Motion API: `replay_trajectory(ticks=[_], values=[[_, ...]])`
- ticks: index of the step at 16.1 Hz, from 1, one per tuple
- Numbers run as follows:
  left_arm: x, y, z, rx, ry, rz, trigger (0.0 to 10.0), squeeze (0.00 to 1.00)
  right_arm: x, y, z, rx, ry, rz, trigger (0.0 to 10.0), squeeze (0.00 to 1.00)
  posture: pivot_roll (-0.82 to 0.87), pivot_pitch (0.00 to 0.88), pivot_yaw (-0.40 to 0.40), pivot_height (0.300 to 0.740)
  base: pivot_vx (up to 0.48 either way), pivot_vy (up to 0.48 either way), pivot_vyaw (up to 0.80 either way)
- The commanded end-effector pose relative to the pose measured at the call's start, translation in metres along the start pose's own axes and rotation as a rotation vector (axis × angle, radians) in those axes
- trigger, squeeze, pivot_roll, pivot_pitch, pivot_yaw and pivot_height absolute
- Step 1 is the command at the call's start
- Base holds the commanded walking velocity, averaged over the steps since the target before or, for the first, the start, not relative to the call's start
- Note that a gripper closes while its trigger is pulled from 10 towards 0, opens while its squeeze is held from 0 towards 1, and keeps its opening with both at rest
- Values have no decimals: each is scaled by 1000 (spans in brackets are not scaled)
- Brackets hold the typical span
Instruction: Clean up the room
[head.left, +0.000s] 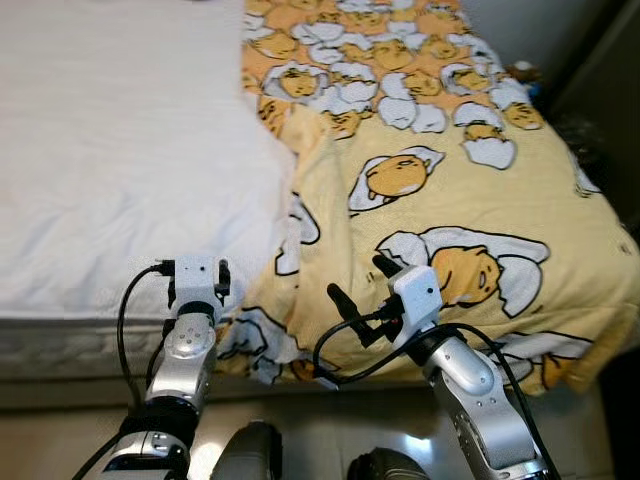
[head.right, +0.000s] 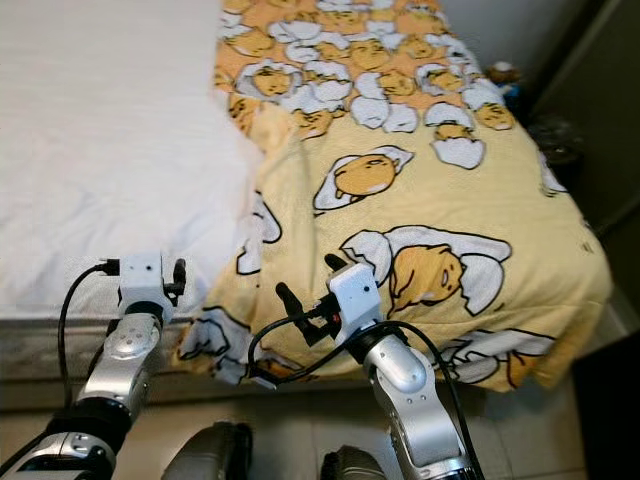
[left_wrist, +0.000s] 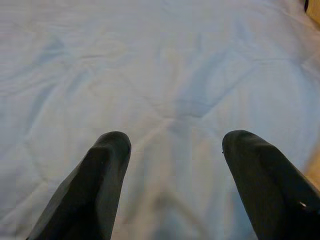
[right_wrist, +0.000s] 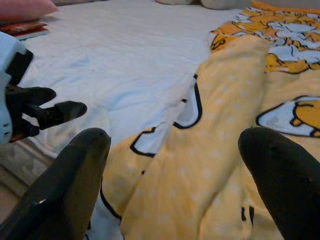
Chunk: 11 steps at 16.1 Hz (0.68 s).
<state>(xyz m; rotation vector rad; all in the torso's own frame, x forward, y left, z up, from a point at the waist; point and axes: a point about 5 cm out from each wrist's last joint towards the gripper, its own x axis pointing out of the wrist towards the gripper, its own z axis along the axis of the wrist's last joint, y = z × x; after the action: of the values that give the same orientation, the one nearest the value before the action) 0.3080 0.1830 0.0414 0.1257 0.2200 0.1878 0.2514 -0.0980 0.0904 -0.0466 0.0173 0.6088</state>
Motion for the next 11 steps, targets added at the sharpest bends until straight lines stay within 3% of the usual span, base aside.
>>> replay_trajectory(ticks=[1,3,5,6,8,11], values=[[-1,-8,3,5,-19,-12,10000,0,-4,-10,-7,42,16,-87,10000,0,-14,91,-68,710,0,0,0],[-6,-2,6,-16,-56,24,10000,0,-18,-36,-29,103,76,-334,10000,0,-12,91,-66,710,0,0,0],[-28,13,8,-47,-128,70,10000,0,-54,-66,-48,148,87,-612,10000,0,-8,90,-54,710,0,0,0],[-36,16,9,-54,-150,79,10000,0,-59,-71,-48,163,80,-667,10000,0,-8,90,-53,710,0,0,0],[-57,10,9,-45,-163,53,10000,0,-50,-67,-44,174,55,-669,10000,0,4,87,-51,710,0,0,0],[-59,-5,16,-20,-158,22,10000,0,-27,-53,-36,153,25,-531,10000,0,14,87,-59,710,0,-150,0]])
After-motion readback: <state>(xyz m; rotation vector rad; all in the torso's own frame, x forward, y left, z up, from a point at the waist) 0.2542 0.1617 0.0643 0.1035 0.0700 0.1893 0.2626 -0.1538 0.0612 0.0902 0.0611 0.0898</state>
